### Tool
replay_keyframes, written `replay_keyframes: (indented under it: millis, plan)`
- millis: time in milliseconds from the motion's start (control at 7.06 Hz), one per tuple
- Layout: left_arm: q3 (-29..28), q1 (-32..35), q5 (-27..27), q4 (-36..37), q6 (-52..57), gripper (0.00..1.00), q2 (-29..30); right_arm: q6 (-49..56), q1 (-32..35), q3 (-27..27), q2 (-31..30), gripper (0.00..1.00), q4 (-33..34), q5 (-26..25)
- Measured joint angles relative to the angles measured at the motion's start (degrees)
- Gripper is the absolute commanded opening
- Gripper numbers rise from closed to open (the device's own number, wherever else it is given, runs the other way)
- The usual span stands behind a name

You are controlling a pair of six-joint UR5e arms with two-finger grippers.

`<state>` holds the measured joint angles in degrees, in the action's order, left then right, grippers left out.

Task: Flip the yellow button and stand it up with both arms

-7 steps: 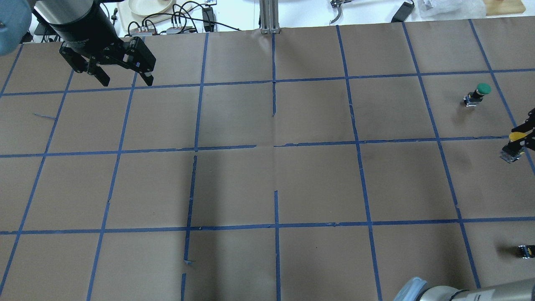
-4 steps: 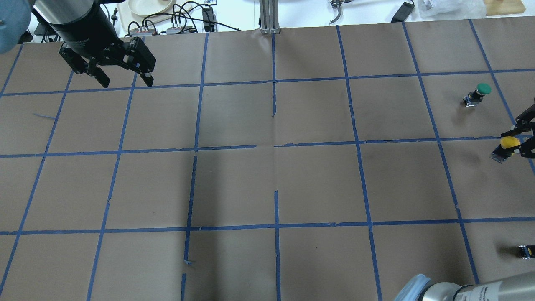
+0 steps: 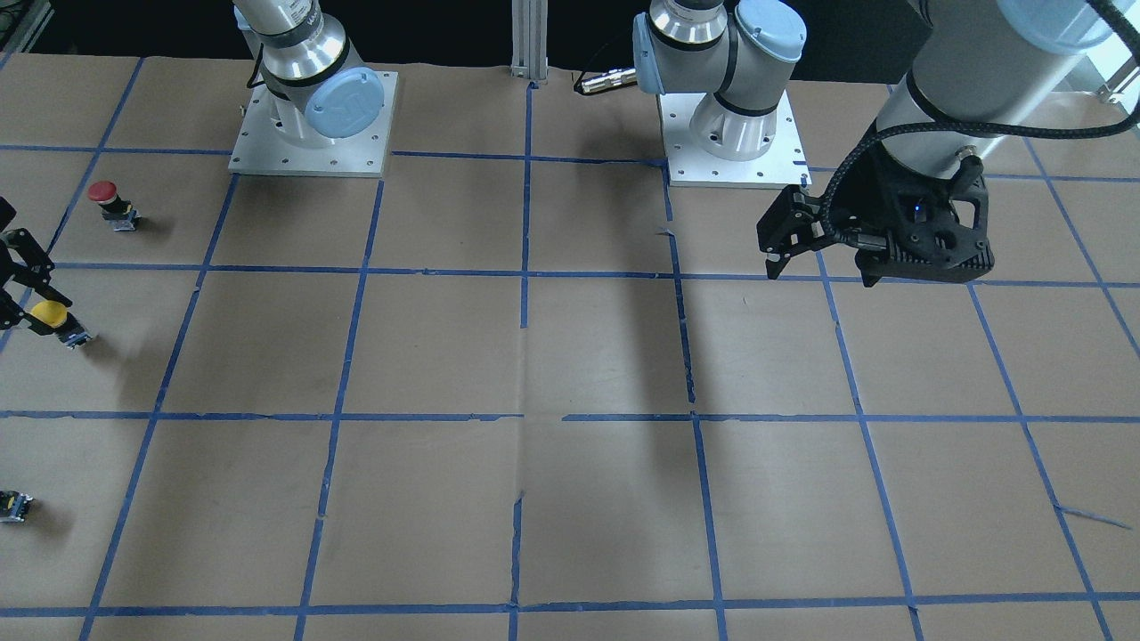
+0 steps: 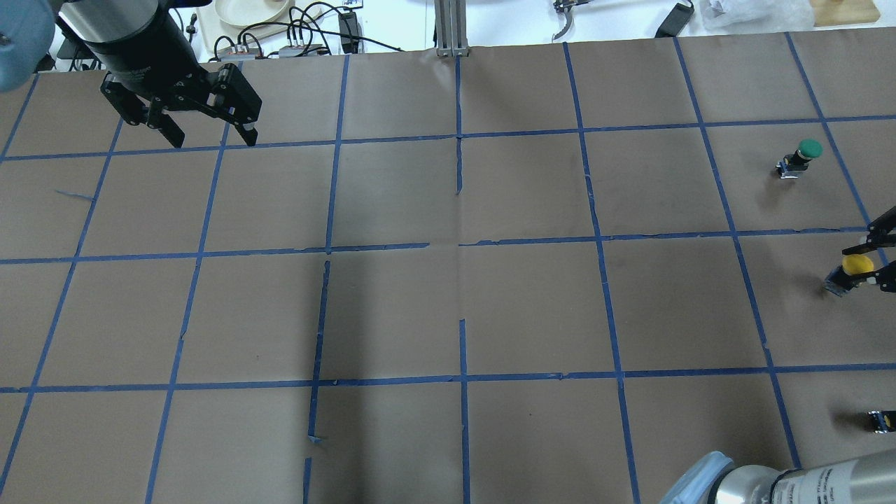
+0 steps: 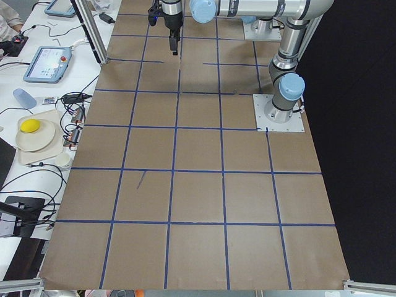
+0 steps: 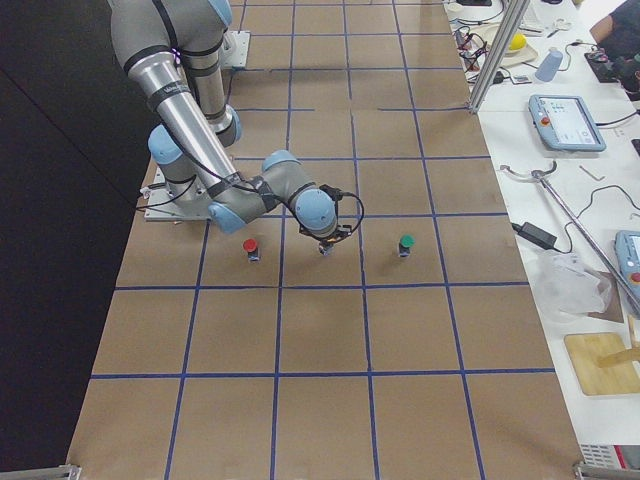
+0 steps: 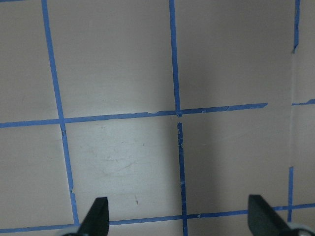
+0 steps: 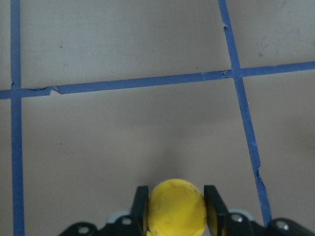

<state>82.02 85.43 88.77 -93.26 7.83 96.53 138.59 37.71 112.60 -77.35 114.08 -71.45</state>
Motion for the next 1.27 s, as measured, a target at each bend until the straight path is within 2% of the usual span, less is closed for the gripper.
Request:
replay_keyframes:
  millis: [142,283,425,850,991,1274]
  plan:
    - [0.1,0.0,0.9,0.0,-0.3,1.00,-0.1,0.7,-0.2,0.1,0.0,0.65,-0.1,1.3]
    - [0.2,0.0,2.2,0.0,-1.1,1.00,0.0,1.1,-0.2,0.2,0.1,0.87,-0.3,2.1]
    - [0.1,0.0,2.9,0.0,-2.2,1.00,0.1,1.1,-0.3,0.2,0.3,0.97,-0.6,2.4]
    - [-0.4,0.0,2.9,-0.1,-2.9,1.00,0.1,-3.5,-0.1,-0.2,0.0,1.00,-3.3,2.5]
    - [-0.4,0.1,2.8,-0.1,-3.0,1.00,0.1,-9.2,0.1,-0.4,-1.2,1.00,-3.6,2.1]
    - [-0.5,0.1,2.7,-0.2,-3.0,1.00,0.0,-28.5,1.6,-0.9,-6.3,1.00,-3.7,-2.1]
